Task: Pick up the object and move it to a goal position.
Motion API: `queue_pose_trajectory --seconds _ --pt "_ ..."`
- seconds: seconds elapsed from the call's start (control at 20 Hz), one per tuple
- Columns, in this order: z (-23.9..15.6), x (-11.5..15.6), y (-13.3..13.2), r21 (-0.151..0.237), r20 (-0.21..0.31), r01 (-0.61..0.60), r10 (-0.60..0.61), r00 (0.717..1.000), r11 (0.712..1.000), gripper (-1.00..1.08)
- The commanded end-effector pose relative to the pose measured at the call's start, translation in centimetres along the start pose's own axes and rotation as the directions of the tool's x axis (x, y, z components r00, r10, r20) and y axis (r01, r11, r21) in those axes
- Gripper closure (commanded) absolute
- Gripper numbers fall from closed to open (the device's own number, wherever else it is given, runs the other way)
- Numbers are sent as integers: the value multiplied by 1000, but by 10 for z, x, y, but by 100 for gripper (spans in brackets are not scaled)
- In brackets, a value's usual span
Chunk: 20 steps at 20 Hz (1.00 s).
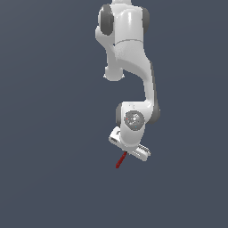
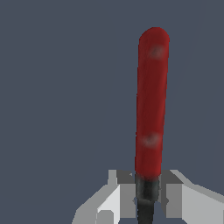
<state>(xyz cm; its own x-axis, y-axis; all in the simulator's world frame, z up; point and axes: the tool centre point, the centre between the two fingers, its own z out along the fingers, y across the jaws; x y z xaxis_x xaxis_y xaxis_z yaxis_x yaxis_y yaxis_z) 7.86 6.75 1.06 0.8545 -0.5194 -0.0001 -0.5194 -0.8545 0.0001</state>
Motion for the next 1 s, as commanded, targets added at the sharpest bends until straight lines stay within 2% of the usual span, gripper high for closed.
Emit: queue_pose_trajectory --seconds 0.0,0.5,0.95 --pt "0 0 0 0 0 1 -1 1000 1000 108" --pt "-2 -3 1 0 0 0 0 1000 1000 108" --pt "-17 -23 7 0 0 0 0 1000 1000 108"
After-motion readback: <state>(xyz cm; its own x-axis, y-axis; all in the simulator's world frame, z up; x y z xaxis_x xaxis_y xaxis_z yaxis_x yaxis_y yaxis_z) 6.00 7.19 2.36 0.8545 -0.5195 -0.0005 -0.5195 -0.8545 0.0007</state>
